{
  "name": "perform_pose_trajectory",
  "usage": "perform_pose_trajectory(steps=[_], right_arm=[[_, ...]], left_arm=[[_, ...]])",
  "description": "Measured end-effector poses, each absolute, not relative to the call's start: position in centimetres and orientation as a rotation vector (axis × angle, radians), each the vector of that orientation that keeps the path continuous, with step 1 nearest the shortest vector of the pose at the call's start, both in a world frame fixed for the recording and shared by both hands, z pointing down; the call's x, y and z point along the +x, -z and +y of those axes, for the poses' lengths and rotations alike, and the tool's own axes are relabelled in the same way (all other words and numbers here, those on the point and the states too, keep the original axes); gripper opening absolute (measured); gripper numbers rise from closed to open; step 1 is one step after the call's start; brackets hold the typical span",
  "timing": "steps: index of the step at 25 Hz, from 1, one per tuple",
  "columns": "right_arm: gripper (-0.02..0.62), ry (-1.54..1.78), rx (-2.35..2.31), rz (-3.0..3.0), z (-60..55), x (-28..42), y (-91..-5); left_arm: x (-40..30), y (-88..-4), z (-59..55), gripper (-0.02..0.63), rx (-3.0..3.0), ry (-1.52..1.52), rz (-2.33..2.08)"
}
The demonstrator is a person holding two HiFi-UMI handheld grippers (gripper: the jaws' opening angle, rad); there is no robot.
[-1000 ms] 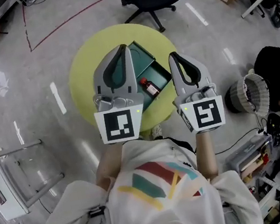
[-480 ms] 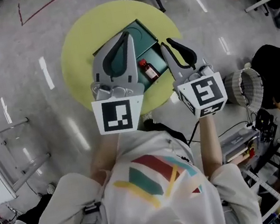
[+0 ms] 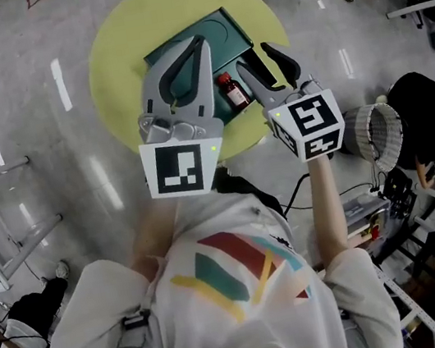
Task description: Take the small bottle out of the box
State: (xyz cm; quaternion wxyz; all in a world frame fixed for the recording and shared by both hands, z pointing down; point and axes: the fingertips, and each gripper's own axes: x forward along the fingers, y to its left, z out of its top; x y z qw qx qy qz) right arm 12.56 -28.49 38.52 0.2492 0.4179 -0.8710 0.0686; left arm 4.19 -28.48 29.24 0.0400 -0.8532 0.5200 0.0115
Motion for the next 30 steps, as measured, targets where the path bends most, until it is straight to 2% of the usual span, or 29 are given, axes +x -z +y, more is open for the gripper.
perform_pose_trajectory(steps=[12,30], right_arm=[[0.318,-0.328,0.936,-2.201,-27.6,12.1,-46.9],[0.317,-0.63,0.827,-1.921,-26.5,13.3,-57.8]], left_arm=[[3.7,-31.4,-27.8,0.015,-2.574,0.024,1.561],[2.2,-34.2,-27.9,0.015,-2.575,0.072,1.613]])
